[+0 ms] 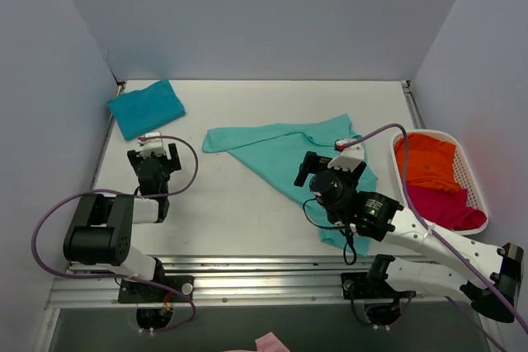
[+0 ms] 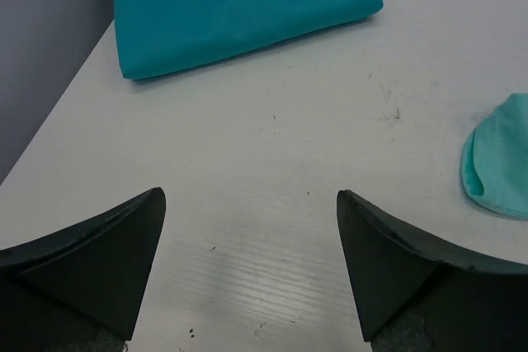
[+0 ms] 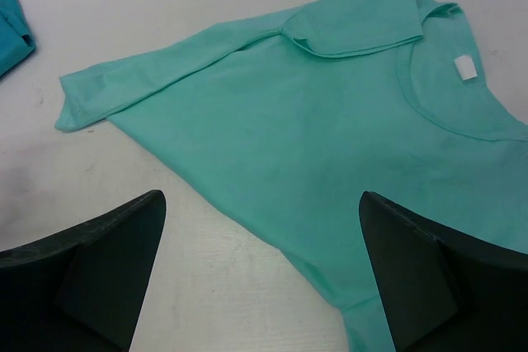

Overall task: Fold and stack the t-shirts
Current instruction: Flatten the tshirt out

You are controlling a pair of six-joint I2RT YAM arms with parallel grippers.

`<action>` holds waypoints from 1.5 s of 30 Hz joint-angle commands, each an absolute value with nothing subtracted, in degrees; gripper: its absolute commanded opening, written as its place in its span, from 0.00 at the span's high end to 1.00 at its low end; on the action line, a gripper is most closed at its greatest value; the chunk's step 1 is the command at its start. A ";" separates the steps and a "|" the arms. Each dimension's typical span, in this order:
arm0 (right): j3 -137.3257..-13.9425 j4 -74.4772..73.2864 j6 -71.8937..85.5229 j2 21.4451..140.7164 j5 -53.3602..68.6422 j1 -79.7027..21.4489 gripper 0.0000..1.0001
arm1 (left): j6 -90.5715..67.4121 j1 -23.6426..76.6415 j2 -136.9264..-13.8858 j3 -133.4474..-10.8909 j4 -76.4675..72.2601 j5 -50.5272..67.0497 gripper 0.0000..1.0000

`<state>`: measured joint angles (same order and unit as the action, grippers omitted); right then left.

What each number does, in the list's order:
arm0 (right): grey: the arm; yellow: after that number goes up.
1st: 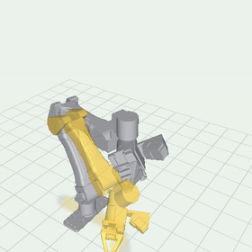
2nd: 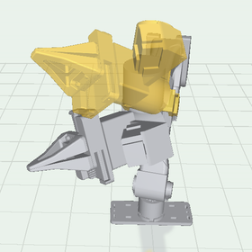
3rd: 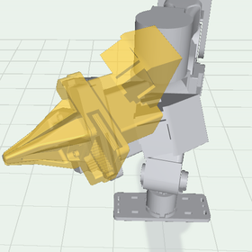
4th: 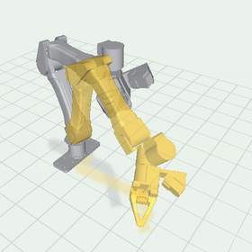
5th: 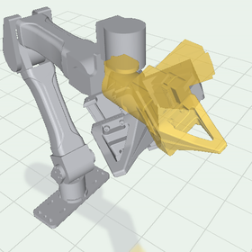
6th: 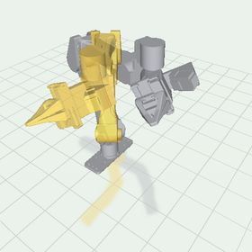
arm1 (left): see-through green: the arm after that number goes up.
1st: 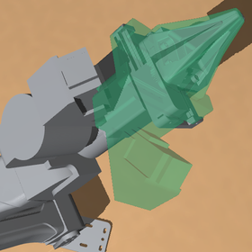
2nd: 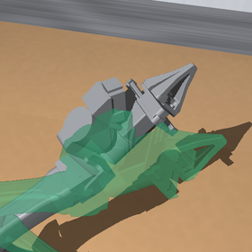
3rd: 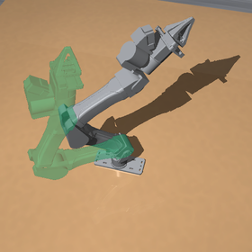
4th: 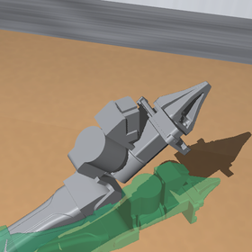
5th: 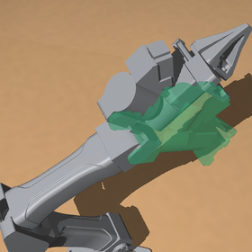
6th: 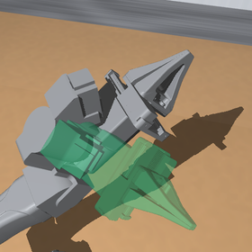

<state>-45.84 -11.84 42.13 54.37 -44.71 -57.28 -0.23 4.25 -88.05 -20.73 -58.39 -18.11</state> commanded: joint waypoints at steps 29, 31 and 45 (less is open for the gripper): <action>-46.77 -6.60 37.08 54.50 -30.52 -36.59 0.00 | -29.52 24.52 -70.57 -44.73 -11.18 -10.21 0.03; -45.27 -6.15 37.70 54.32 -26.29 -31.76 0.00 | -28.92 25.40 -72.93 -45.52 -8.53 -8.53 0.00; -42.72 -2.28 39.73 58.63 -13.62 -19.60 0.00 | -39.37 26.63 -85.25 -51.15 1.60 -16.96 0.06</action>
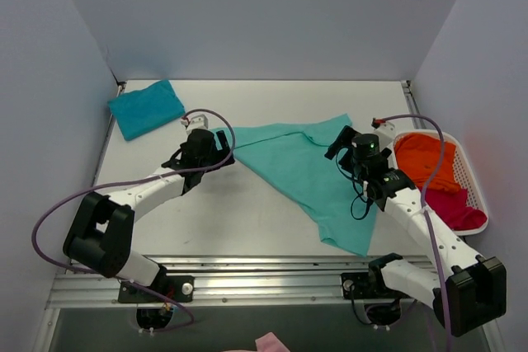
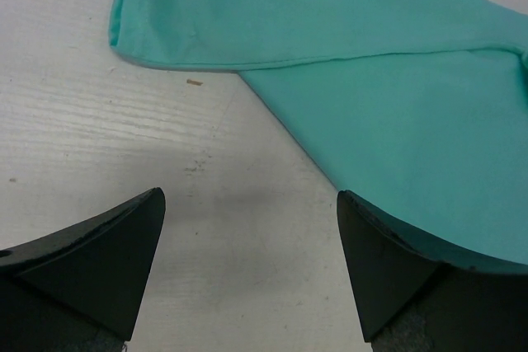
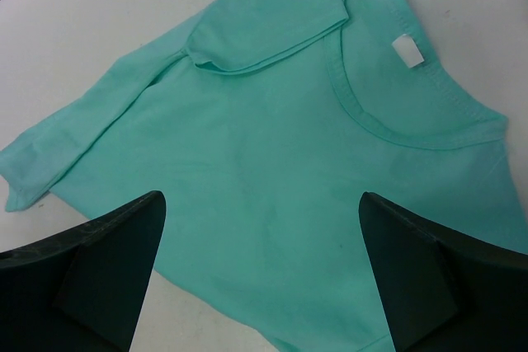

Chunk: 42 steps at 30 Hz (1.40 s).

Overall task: Fold and stack the t-shirts
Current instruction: Flatten the tshirt out

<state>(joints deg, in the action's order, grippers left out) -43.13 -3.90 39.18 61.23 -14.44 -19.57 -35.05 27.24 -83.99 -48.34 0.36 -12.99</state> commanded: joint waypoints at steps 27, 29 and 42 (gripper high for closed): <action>-43.24 -6.51 33.93 52.12 -22.68 -18.63 0.00 | -55.02 16.44 -111.71 -59.33 -12.75 -12.13 0.52; -43.16 -6.15 33.84 52.64 -22.68 -18.55 0.00 | -55.46 16.44 -111.19 -58.72 -12.05 -13.09 0.54; -41.31 -2.90 34.28 55.90 -20.39 -18.19 0.00 | -55.37 16.44 -97.65 -48.69 -14.24 -19.16 0.03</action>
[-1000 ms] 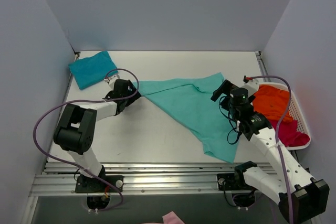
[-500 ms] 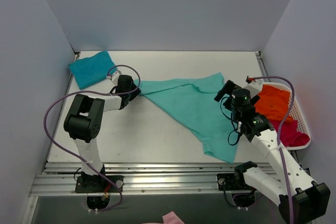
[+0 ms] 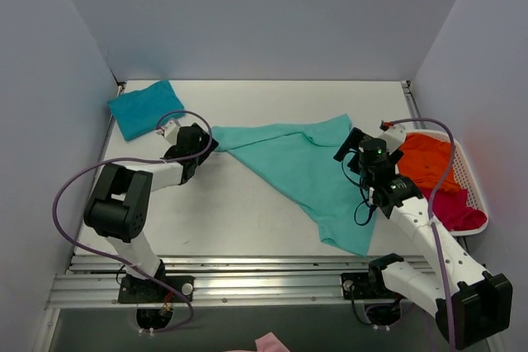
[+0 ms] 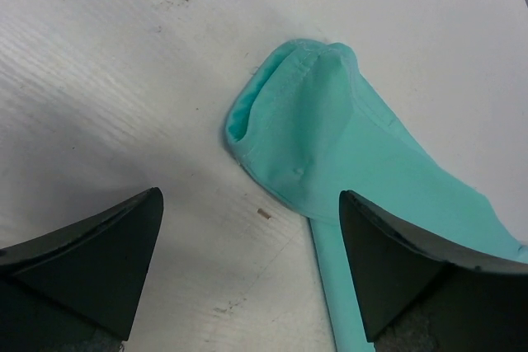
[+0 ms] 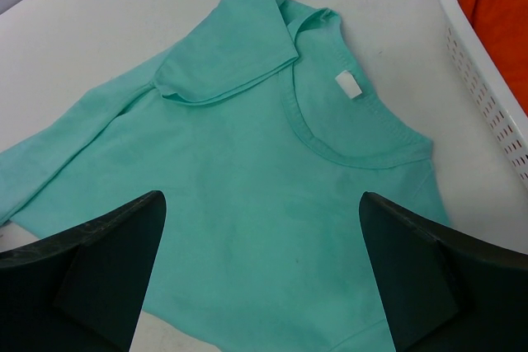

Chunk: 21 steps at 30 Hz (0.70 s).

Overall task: Fold and stack the t-shirts
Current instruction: Flatten the tshirt out

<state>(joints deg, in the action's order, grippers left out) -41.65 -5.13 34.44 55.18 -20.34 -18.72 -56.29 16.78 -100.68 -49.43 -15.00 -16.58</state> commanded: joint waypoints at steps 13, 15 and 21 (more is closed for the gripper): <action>-41.22 -3.34 33.66 55.02 -20.74 -18.02 0.00 | -56.78 16.17 -106.34 -52.55 -15.47 -17.14 0.28; -41.31 -3.43 33.66 54.84 -20.74 -17.93 0.00 | -56.78 16.00 -107.22 -53.00 -15.64 -17.14 0.30; -41.31 -3.25 33.57 55.11 -20.74 -17.75 0.00 | -56.86 15.38 -108.72 -54.23 -15.47 -16.79 0.33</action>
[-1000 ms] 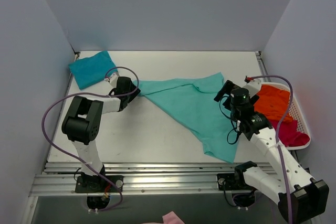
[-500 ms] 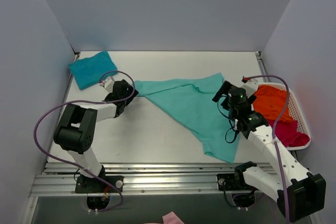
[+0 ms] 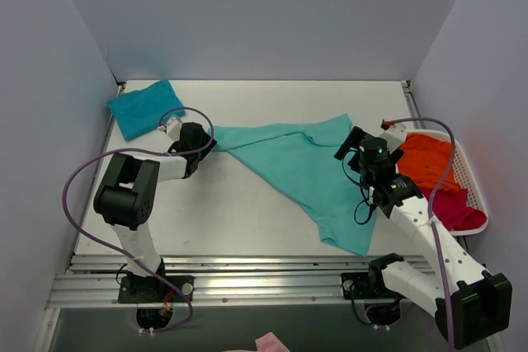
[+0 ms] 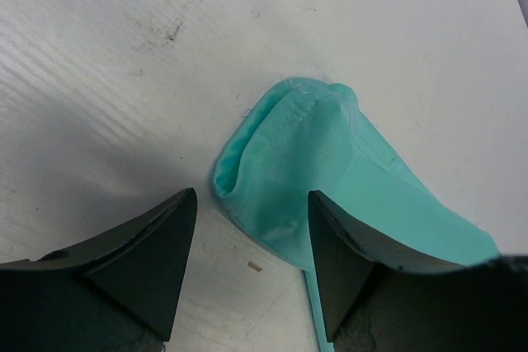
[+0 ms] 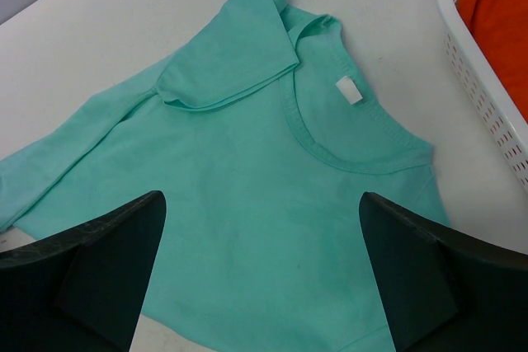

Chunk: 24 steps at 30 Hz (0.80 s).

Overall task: Fold and stack the t-shirts
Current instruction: Flatten the tshirt out

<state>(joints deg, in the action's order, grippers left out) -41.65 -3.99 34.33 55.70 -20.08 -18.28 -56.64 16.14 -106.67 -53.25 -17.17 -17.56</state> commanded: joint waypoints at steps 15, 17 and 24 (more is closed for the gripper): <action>-41.40 -2.72 33.57 55.99 -20.30 -17.31 0.00 | -56.78 14.24 -113.20 -57.21 -14.86 -14.94 0.58; -41.31 -2.81 33.49 55.99 -20.39 -17.23 0.00 | -56.43 14.06 -113.64 -58.18 -14.42 -14.68 0.62; -40.87 -2.20 34.10 56.77 -21.27 -17.05 0.00 | -55.11 13.45 -113.56 -58.01 -15.55 -13.18 0.98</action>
<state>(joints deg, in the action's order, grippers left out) -41.63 -3.60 34.24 55.90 -20.08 -17.58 -56.58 14.09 -112.75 -58.50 -17.93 -14.39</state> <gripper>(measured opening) 0.998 0.038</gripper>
